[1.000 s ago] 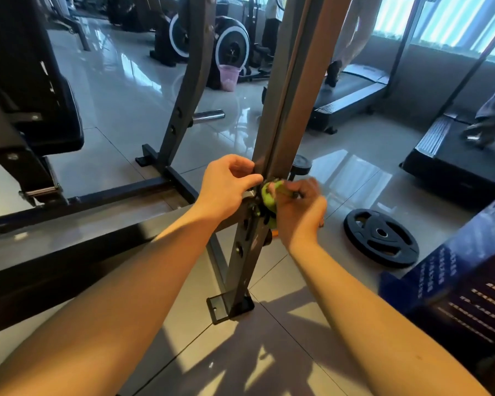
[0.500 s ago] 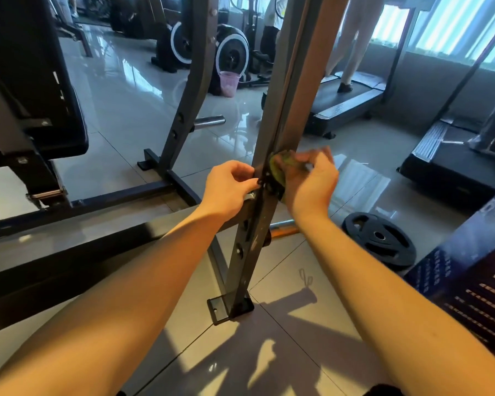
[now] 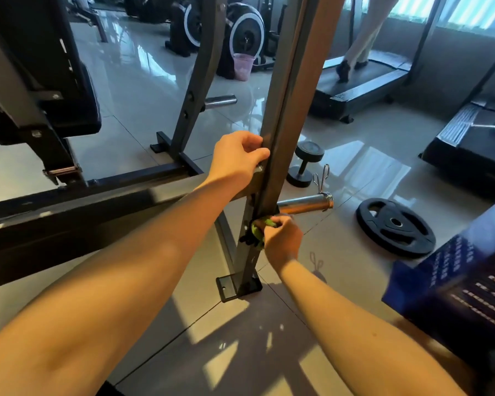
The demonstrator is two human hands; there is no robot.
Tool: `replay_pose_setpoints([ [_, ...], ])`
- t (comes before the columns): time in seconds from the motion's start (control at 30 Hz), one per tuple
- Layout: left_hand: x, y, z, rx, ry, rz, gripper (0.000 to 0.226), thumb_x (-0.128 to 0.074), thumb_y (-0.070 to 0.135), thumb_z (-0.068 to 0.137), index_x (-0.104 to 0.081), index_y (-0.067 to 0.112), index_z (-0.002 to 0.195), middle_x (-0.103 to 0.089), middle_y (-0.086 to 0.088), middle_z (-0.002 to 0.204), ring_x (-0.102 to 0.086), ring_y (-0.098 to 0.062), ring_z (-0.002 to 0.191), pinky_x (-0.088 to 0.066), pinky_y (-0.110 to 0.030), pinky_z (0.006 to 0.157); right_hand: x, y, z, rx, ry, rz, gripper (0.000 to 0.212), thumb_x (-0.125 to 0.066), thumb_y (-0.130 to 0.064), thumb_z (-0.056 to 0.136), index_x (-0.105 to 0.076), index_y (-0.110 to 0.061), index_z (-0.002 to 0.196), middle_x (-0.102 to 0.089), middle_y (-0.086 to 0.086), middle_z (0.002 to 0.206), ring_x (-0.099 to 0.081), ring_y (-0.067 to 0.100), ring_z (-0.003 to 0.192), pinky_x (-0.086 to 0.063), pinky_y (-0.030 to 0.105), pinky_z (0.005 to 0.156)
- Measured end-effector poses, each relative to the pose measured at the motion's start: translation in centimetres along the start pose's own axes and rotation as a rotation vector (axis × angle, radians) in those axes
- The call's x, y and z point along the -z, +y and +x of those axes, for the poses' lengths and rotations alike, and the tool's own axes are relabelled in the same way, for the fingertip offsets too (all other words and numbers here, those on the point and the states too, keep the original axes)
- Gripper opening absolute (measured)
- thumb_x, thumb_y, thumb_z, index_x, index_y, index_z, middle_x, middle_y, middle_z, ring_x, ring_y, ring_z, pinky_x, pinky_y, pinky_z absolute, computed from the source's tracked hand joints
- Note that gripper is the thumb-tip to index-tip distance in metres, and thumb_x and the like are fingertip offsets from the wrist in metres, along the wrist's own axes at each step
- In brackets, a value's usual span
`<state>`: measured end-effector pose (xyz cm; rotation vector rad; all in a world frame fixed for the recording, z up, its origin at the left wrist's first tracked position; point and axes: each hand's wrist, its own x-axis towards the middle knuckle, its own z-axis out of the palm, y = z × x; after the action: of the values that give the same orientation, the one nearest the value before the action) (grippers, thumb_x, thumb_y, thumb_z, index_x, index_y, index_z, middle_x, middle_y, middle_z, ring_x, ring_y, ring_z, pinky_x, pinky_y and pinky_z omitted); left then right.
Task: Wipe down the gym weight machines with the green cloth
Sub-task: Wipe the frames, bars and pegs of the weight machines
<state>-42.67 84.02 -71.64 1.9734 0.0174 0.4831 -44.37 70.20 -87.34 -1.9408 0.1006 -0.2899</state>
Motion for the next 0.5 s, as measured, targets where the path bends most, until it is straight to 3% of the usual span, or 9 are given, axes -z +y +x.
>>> replay_pose_setpoints([
  [0.07, 0.0, 0.1, -1.3, -0.030, 0.043, 0.035, 0.033, -0.070, 0.026, 0.096, -0.065, 0.018, 0.128, -0.064, 0.007, 0.113, -0.060, -0.004, 0.095, -0.052, -0.017, 0.084, 1.8, -1.3, 0.3, -0.118, -0.041, 0.024, 0.005, -0.070, -0.013, 0.091, -0.066, -0.017, 0.091, -0.070, 0.002, 0.092, -0.070, 0.015, 0.084, -0.062, 0.031, 0.076],
  [0.13, -0.2, -0.5, -3.9, -0.167, 0.132, 0.072, 0.023, -0.065, 0.019, 0.098, -0.066, 0.018, 0.121, -0.062, 0.005, 0.111, -0.060, -0.004, 0.093, -0.052, -0.019, 0.084, 4.0, -2.3, 0.4, -0.141, -0.047, 0.015, 0.013, -0.072, -0.007, 0.091, -0.067, -0.018, 0.095, -0.070, -0.001, 0.094, -0.068, 0.013, 0.087, -0.058, 0.022, 0.074],
  [0.2, -0.8, -2.4, -7.6, -0.264, 0.093, 0.089, 0.013, -0.062, 0.018, 0.100, -0.069, 0.017, 0.111, -0.062, 0.005, 0.104, -0.059, -0.004, 0.091, -0.049, -0.017, 0.085, 6.1, -2.9, 0.1, -0.131, -0.110, 0.067, 0.023, -0.066, 0.004, 0.091, -0.069, -0.015, 0.103, -0.070, 0.000, 0.100, -0.067, 0.013, 0.094, -0.057, 0.017, 0.069],
  [0.3, -2.7, -6.5, -11.5, -0.005, -0.149, 0.084, 0.020, -0.062, 0.033, 0.100, -0.069, 0.021, 0.115, -0.064, 0.008, 0.107, -0.061, -0.002, 0.095, -0.053, -0.025, 0.090, 7.4, -2.9, -0.6, -0.114, -0.215, 0.058, 0.027, -0.066, 0.004, 0.092, -0.073, -0.016, 0.109, -0.073, -0.001, 0.106, -0.065, 0.011, 0.102, -0.052, 0.018, 0.077],
  [0.37, -3.9, -8.7, -12.5, 0.254, -0.289, 0.017, 0.031, -0.064, 0.042, 0.097, -0.065, 0.025, 0.124, -0.067, 0.008, 0.113, -0.064, -0.007, 0.101, -0.056, -0.032, 0.094, 7.2, -2.3, -1.1, -0.150, -0.247, 0.091, 0.029, -0.068, 0.002, 0.091, -0.072, -0.023, 0.105, -0.073, -0.003, 0.107, -0.065, 0.014, 0.107, -0.053, 0.030, 0.090],
  [0.43, -4.7, -9.8, -12.7, 0.383, -0.341, -0.085, 0.030, -0.066, 0.040, 0.097, -0.066, 0.027, 0.124, -0.069, 0.007, 0.116, -0.066, -0.010, 0.104, -0.055, -0.032, 0.096, 6.6, -1.2, -1.7, -0.212, -0.231, 0.135, 0.032, -0.072, 0.000, 0.089, -0.070, -0.028, 0.104, -0.072, -0.002, 0.111, -0.065, 0.019, 0.110, -0.055, 0.040, 0.097],
  [0.5, -5.3, -10.6, -12.7, 0.417, -0.301, -0.147, 0.015, -0.069, 0.032, 0.097, -0.070, 0.027, 0.111, -0.071, 0.006, 0.107, -0.067, -0.012, 0.101, -0.057, -0.030, 0.093, 5.7, 0.3, -2.6, -0.301, -0.192, 0.179, 0.026, -0.079, -0.008, 0.085, -0.071, -0.025, 0.103, -0.073, 0.002, 0.110, -0.067, 0.025, 0.110, -0.054, 0.049, 0.100],
])
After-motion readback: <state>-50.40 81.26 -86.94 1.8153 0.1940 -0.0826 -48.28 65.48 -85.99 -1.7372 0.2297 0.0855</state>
